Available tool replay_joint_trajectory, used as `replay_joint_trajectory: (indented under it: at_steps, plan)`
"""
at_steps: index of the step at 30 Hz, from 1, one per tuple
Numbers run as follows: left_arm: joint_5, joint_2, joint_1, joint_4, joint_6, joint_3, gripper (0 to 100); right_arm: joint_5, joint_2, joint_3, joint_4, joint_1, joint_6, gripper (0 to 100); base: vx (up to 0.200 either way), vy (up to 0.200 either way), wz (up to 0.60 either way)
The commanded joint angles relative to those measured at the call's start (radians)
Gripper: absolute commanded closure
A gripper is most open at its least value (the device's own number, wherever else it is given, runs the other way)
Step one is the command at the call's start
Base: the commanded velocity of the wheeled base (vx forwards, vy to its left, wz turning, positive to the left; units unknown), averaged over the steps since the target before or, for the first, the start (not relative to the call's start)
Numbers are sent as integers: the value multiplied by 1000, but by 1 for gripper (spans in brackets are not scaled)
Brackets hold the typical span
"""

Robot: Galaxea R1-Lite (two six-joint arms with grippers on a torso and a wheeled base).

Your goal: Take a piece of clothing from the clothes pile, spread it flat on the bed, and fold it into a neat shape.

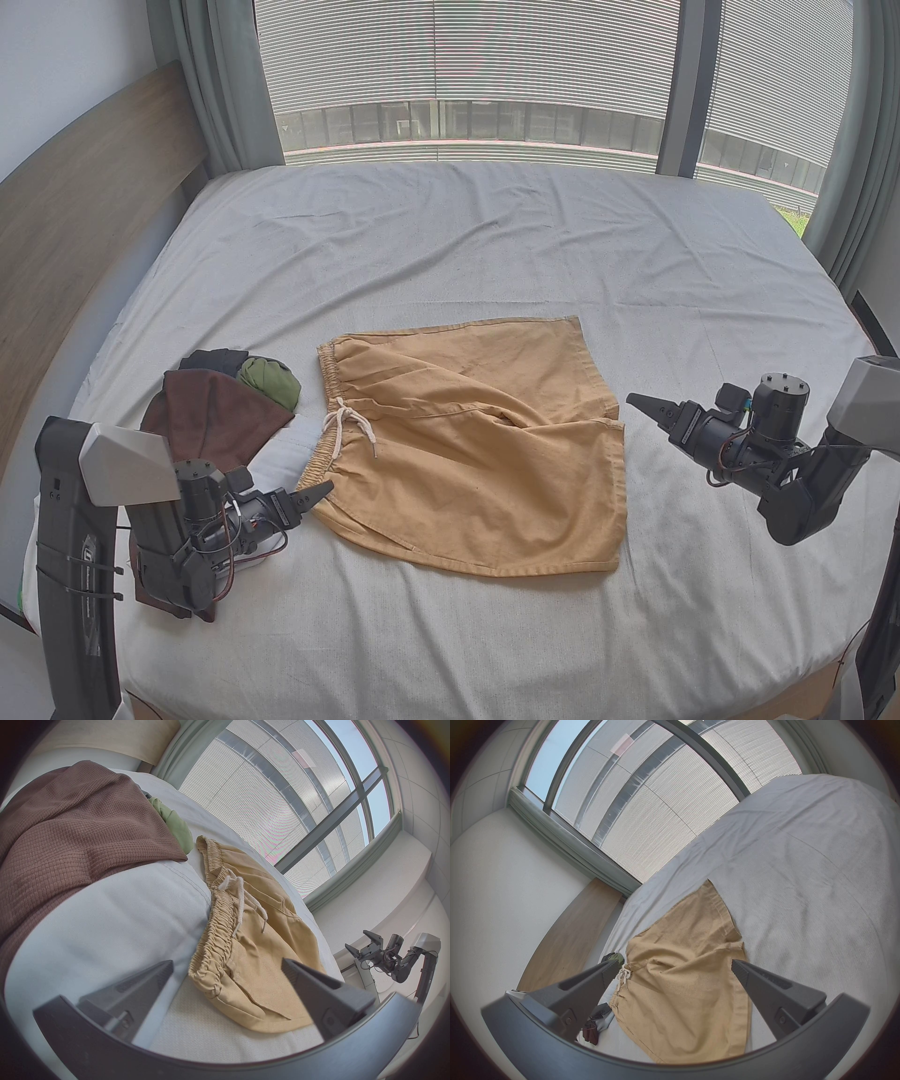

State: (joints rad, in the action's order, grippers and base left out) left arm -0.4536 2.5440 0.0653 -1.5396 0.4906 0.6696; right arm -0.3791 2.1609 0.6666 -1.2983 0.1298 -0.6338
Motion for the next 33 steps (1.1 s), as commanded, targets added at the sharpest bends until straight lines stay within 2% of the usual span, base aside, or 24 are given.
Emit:
replay_joint_trajectory:
  at_steps: [1,8,18,30,31,33]
  plan:
    - [4,15,-1,-1,2,18,100,-1,2,-5,-22,1,0,0,0,0,0]
    - [3,15,-1,-1,2,19,100,-1,16,-19,-21,4,11,0,0,0,0]
    - [1,12,-4,-2,-4,15,100,-6,122,-139,57,31,192,0,0,0,0]
    - [1,13,-4,-2,-9,13,100,-20,243,-190,47,50,218,0,0,0,0]
    - [3,13,-4,-2,-9,15,100,-52,260,-193,40,50,229,0,0,0,0]
    - [3,13,-4,-2,-9,15,100,-73,261,-193,39,53,227,0,0,0,0]
